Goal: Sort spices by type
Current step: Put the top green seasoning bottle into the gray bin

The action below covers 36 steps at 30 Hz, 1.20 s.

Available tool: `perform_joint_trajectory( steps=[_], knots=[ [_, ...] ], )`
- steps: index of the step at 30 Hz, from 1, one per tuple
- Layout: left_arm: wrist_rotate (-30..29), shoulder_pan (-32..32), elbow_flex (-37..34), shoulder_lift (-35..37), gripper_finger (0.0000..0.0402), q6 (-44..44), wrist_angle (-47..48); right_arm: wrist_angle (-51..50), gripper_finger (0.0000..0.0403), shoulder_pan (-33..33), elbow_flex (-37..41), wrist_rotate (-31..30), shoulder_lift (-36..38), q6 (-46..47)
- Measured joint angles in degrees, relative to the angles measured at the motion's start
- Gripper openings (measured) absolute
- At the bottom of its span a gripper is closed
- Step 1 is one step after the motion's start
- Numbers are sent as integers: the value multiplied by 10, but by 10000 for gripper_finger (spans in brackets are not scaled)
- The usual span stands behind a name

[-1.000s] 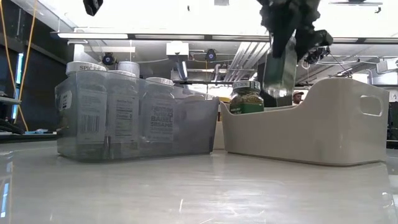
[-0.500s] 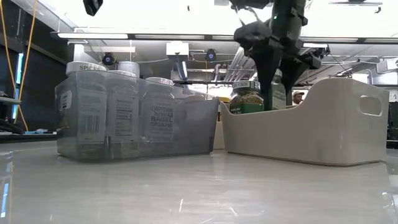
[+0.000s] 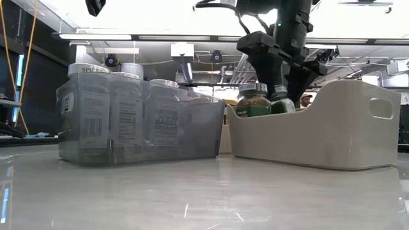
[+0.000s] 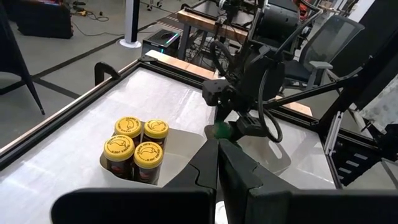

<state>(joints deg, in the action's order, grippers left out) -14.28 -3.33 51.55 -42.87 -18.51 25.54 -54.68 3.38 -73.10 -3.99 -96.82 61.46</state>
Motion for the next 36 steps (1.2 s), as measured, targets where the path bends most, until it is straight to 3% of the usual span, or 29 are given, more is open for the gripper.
perform_joint_trajectory(
  steps=[8,20,23,26,28,29,36],
  knots=[
    [0,0,0,0,0,3,2,-4,305,0,-14,10,9,-3],
    [0,0,0,0,0,11,2,-203,292,15,-173,-17,16,-98],
    [0,0,0,0,0,11,2,-256,238,41,-185,34,17,-108],
    [0,0,0,0,0,11,2,-282,130,73,-142,101,17,-115],
    [0,0,0,0,0,11,2,-270,46,87,-110,112,15,-115],
    [0,0,0,0,0,11,2,-255,24,92,-97,111,15,-115],
    [0,0,0,0,0,15,2,-154,4,68,-23,81,16,-107]
  ],
)
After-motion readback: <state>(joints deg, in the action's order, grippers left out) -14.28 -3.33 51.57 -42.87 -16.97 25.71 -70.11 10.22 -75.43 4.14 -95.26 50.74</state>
